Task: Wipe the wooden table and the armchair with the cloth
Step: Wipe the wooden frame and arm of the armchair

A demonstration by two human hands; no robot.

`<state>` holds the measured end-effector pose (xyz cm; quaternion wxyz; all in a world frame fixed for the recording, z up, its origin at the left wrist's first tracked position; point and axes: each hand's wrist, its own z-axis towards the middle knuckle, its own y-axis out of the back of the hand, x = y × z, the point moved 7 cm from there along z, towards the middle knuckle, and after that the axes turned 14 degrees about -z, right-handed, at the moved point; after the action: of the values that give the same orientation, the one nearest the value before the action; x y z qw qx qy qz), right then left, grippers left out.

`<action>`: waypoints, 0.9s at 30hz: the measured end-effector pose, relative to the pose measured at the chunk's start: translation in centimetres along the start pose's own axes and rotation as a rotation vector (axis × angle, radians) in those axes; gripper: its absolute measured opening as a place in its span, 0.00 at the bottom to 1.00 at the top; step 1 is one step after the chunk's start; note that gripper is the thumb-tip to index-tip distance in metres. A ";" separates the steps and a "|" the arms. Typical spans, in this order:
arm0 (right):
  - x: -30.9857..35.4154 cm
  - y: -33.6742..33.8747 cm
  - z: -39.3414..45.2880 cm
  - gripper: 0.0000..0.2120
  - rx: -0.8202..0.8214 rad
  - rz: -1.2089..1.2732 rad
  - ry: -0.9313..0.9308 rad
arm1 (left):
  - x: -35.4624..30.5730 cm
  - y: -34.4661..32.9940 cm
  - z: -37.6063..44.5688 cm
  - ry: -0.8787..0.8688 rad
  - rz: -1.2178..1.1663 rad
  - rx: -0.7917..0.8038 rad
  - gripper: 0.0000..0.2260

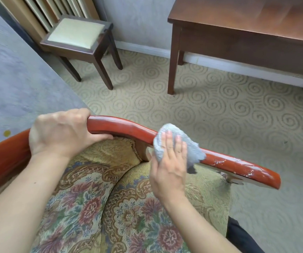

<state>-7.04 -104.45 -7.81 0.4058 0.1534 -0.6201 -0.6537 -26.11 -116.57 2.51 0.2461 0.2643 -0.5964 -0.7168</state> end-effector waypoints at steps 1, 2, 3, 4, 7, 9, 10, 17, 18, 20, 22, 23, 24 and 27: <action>2.0 -0.1 0.7 0.29 0.012 0.082 0.004 | 0.0 0.0 0.0 -0.002 0.010 -0.002 0.29; 3.9 -0.1 1.4 0.28 0.016 0.151 0.019 | 0.0 0.0 0.0 0.001 0.015 -0.007 0.30; 5.7 -0.1 2.2 0.28 0.016 0.203 0.043 | 0.0 0.0 0.0 0.005 0.012 -0.021 0.32; 7.3 -0.1 2.9 0.28 0.022 0.241 0.078 | 0.0 0.0 -0.1 0.008 0.006 -0.036 0.33; 9.7 0.0 3.8 0.28 0.027 0.259 0.234 | 0.0 0.1 -0.1 0.006 0.000 -0.068 0.33; 8.4 -0.1 3.2 0.28 0.038 0.163 0.382 | 0.0 -0.1 -0.1 0.000 -0.006 -0.045 0.34; 6.9 -0.2 2.5 0.29 0.050 0.105 0.442 | 0.1 -0.3 -0.1 0.000 0.001 -0.027 0.32; -6.3 1.1 -3.2 0.26 0.062 -0.144 0.466 | 0.2 -0.4 -0.2 0.018 0.135 0.037 0.32; -6.9 1.4 -3.6 0.26 0.078 -0.108 0.456 | 0.2 -0.4 -0.3 0.019 0.166 0.047 0.33; -7.6 2.4 -3.6 0.25 0.137 0.091 0.360 | -0.2 -0.5 -0.3 0.001 0.212 0.069 0.36; -9.0 3.8 -2.7 0.22 0.202 0.390 0.151 | -1.6 -0.7 -0.4 -0.042 0.211 0.089 0.36; -9.7 4.7 -2.2 0.22 0.191 0.502 0.079 | -2.9 -1.0 -0.5 -0.087 0.183 0.096 0.36; -10.2 5.6 -1.7 0.21 0.175 0.581 0.041 | -4.7 -1.3 -0.6 -0.153 0.138 0.102 0.37; -11.4 7.5 -0.8 0.18 0.126 0.754 -0.027 | -10.9 -3.5 -0.5 -0.366 0.003 0.181 0.42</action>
<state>3.23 -96.04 -4.45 0.5994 -0.0697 -0.6772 -0.4210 -17.85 -109.12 -0.04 0.1100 0.1499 -0.6935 -0.6961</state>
